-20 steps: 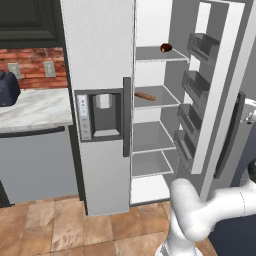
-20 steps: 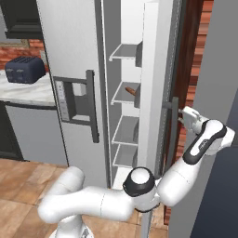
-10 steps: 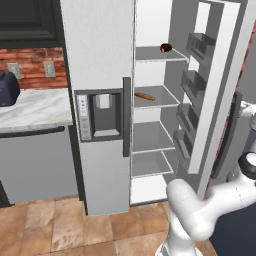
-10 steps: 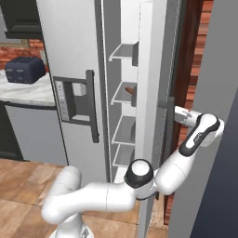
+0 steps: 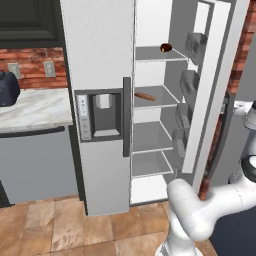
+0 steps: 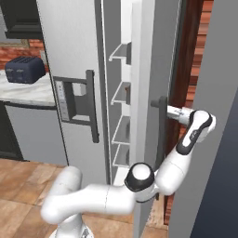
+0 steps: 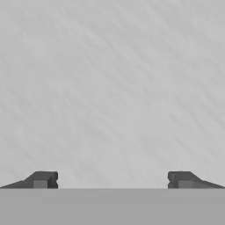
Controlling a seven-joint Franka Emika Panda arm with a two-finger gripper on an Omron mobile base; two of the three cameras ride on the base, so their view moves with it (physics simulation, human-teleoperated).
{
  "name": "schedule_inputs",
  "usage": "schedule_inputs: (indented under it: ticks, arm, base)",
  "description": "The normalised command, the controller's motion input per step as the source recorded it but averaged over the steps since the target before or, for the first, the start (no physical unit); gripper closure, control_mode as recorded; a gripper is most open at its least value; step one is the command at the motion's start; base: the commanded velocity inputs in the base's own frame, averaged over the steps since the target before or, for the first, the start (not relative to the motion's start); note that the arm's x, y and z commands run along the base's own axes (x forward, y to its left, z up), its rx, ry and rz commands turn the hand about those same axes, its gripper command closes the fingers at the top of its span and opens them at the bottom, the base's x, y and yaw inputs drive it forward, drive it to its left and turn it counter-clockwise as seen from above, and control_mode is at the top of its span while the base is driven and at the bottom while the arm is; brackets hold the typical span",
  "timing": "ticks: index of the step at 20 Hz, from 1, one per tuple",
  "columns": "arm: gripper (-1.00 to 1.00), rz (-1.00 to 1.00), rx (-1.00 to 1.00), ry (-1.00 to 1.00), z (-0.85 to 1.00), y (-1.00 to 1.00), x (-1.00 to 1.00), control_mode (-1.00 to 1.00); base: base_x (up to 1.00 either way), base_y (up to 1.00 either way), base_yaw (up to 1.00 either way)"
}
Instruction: Pick up the frozen steak from the freezer, place it on any shelf in the fridge, and close the fridge and freezer doors when done.
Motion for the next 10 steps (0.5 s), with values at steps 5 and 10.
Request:
schedule_inputs:
  ticks: [5,10]
  arm:
    - [-1.0,-0.1,0.0,-0.33,0.0,1.0,-0.26,-1.0]
    - [-1.0,-0.23,0.0,-0.27,0.0,1.0,0.0,-1.0]
  base:
    - [0.0,0.0,0.0]
    - [0.0,0.0,0.0]
